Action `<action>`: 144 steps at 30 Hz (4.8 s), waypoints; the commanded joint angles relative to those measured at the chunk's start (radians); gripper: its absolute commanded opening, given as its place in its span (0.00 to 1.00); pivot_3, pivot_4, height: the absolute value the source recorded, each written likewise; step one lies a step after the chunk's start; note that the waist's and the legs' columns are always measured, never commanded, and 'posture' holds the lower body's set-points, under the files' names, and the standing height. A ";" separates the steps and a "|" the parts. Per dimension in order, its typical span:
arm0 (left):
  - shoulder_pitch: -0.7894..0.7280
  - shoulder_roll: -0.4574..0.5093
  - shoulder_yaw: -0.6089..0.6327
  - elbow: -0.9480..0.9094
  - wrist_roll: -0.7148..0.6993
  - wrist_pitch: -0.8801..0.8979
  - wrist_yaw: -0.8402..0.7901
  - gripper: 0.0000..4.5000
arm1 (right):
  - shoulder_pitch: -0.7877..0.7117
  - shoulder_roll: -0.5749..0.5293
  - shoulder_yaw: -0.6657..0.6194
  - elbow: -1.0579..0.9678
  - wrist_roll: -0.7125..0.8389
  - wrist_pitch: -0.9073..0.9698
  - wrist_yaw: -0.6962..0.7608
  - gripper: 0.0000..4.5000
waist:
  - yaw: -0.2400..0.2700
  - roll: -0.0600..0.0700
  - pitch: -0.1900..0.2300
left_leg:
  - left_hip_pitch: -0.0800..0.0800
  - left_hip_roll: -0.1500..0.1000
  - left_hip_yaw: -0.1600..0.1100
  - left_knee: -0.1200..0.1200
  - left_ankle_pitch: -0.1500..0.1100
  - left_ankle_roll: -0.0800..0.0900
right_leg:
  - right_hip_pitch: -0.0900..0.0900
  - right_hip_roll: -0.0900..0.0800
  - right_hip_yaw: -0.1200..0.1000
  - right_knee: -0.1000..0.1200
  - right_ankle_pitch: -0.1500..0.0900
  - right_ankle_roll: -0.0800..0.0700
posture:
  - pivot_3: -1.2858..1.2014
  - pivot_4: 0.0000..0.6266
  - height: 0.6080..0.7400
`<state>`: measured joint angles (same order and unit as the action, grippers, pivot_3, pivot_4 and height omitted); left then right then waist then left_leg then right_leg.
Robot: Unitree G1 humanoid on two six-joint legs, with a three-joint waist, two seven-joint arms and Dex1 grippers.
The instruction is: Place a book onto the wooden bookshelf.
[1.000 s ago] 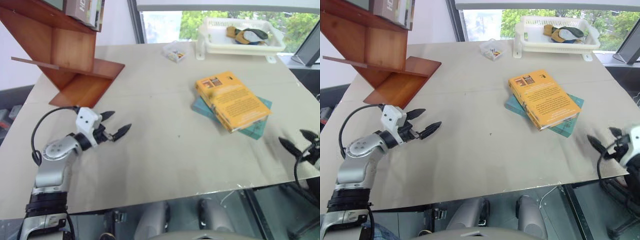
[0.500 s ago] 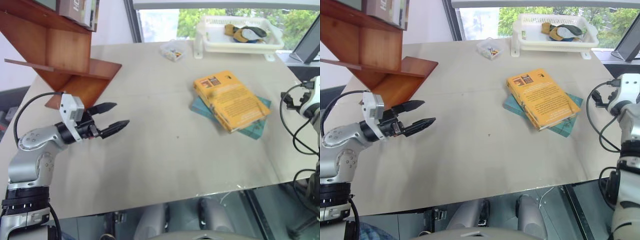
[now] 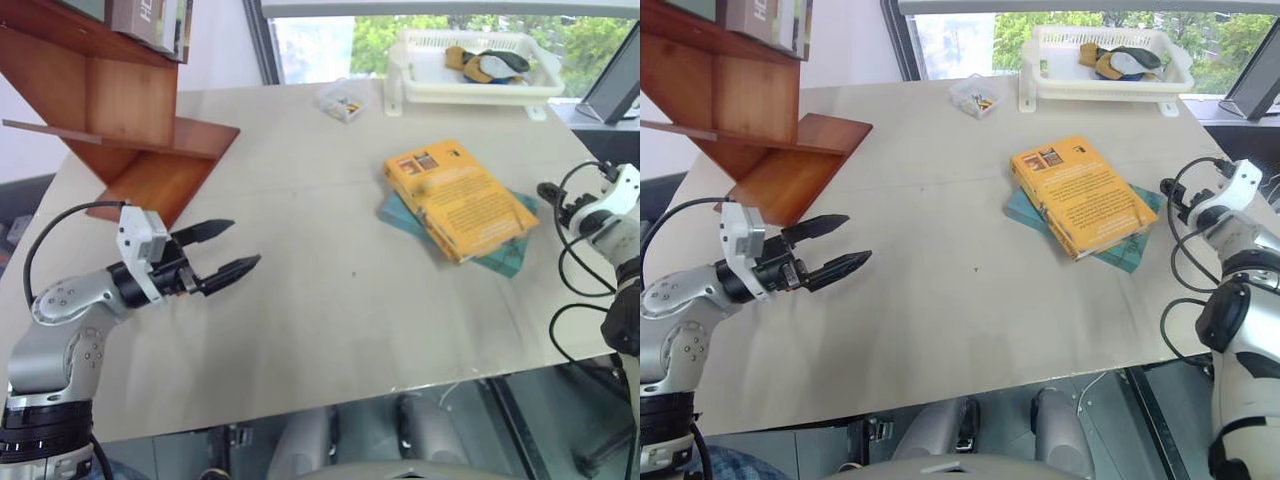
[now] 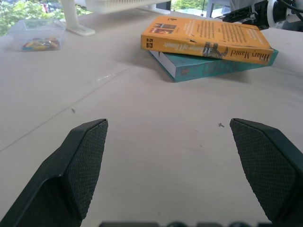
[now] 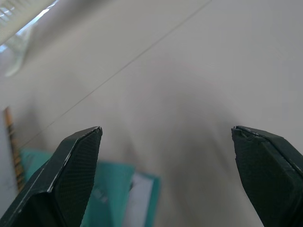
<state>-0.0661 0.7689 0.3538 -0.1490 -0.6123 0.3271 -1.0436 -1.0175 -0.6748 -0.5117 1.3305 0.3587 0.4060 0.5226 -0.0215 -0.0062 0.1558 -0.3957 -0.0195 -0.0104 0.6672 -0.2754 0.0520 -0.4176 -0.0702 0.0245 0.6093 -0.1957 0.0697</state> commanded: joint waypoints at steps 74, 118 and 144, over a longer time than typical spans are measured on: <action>0.099 0.055 0.041 -0.067 -0.063 0.046 -0.102 0.99 | -0.020 0.219 0.232 -0.206 -0.138 -0.273 0.324 1.00 | -0.023 0.002 0.001 | -0.001 -0.001 -0.002 -0.002 0.002 -0.005 | -0.004 -0.002 0.000 0.001 0.000 -0.001 | 0.52 0.24 1.00; 0.042 -0.107 -0.045 -0.046 -0.339 0.548 0.114 0.99 | 0.288 0.408 0.611 -0.809 -0.317 -0.587 0.300 1.00 | -0.022 0.001 0.001 | 0.001 -0.001 -0.005 0.001 0.006 -0.011 | -0.006 0.000 0.000 0.015 0.000 -0.001 | 0.52 0.24 1.00; 0.029 -0.279 0.096 0.142 -0.699 0.889 0.473 0.99 | 0.224 0.455 0.669 -0.674 -0.345 -0.730 0.337 1.00 | -0.020 0.000 0.000 | 0.002 -0.001 -0.007 0.001 0.007 -0.013 | -0.006 -0.001 -0.001 0.016 0.000 -0.001 | 0.52 0.24 1.00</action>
<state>-0.0452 0.4983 0.4418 -0.0201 -1.2891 1.1943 -0.5900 -0.7896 -0.2129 0.1594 0.6834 0.0036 -0.2980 0.8526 -0.0414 -0.0062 0.1560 -0.3937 -0.0208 -0.0178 0.6684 -0.2683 0.0391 -0.4232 -0.0708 0.0231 0.6252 -0.1959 0.0683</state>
